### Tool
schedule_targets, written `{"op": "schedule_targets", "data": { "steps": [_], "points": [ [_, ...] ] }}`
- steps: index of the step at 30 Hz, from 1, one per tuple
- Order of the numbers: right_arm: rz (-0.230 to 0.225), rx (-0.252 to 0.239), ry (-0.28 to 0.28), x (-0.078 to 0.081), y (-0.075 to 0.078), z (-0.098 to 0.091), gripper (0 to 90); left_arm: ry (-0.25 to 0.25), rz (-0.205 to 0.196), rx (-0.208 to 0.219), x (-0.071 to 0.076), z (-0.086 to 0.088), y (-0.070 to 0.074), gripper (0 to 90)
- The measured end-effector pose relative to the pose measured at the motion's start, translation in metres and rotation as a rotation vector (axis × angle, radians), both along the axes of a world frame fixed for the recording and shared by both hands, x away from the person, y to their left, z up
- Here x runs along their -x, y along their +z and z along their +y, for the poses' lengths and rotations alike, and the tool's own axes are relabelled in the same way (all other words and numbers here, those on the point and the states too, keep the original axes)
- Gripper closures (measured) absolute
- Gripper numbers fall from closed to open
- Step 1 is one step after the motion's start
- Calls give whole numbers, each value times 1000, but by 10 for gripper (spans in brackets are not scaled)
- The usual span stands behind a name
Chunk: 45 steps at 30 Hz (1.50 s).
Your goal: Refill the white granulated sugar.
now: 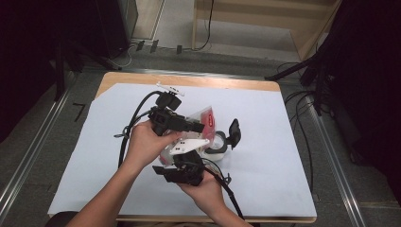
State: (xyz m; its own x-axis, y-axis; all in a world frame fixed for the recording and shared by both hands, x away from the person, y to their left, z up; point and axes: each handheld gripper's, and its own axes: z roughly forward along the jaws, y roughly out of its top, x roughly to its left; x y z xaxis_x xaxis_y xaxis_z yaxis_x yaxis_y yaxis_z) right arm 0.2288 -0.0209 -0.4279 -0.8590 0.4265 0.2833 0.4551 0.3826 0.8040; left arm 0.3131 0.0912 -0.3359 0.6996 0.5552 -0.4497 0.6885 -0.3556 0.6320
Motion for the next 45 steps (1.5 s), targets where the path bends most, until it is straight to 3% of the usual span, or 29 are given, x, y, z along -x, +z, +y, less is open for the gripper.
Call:
{"op": "schedule_targets", "data": {
  "steps": [12,27,45],
  "points": [
    [-1,1,-2,0,0,0,637,3,-4,-3,1,-1,0,653],
    [-5,12,-5,1,-1,1,637,7,-17,-37,2,-1,0,751],
    [-1,10,-1,1,0,1,636,13,-8,-30,2,-1,0,737]
  ]
}}
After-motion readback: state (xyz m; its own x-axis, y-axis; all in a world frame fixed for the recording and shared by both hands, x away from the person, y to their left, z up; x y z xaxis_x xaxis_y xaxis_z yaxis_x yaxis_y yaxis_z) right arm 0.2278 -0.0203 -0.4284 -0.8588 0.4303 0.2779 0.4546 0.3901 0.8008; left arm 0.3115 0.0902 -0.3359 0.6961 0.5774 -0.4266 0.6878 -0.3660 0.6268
